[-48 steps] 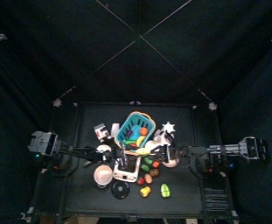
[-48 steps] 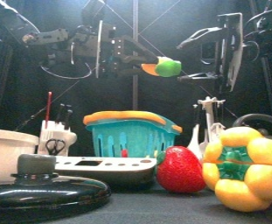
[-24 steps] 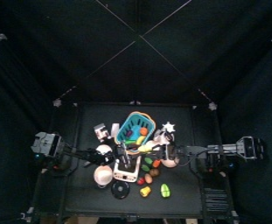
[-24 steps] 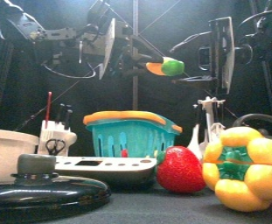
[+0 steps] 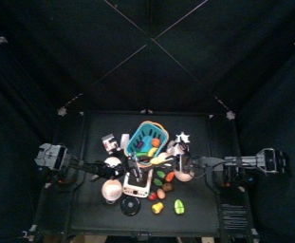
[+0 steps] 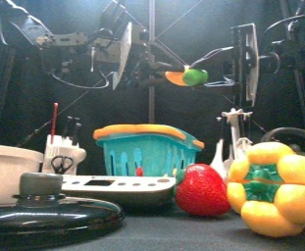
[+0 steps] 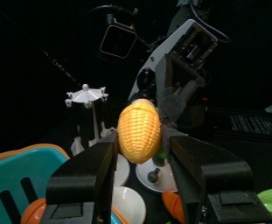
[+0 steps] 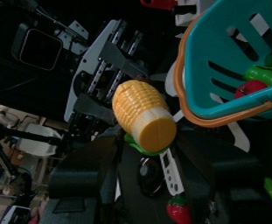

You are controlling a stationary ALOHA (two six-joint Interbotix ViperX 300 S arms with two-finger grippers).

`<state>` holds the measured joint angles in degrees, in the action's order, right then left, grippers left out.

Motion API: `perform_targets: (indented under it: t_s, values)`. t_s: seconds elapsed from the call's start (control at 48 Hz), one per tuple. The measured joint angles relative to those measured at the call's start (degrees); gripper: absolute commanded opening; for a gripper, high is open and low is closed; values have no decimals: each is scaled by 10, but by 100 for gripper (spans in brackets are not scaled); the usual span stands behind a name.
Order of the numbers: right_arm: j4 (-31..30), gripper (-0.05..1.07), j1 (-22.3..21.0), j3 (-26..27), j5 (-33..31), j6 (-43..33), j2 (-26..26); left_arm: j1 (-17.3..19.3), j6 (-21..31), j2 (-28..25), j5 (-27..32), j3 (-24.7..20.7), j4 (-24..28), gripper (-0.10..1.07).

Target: Remove corn husk

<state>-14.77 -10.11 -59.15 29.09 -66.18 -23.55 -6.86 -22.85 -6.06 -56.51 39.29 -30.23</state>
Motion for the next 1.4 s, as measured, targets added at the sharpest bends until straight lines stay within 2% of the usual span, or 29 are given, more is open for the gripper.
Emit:
perform_targets:
  t_s: [0.583, 1.396]
  values:
    - [-15, 38, 3, -1, -7, 0, 0, -3, -2, 1, 0, 5, 0, 58]
    - [-29, 37, 24, -7, -27, -1, -1, -2, -1, 11, -1, 23, 0, 58]
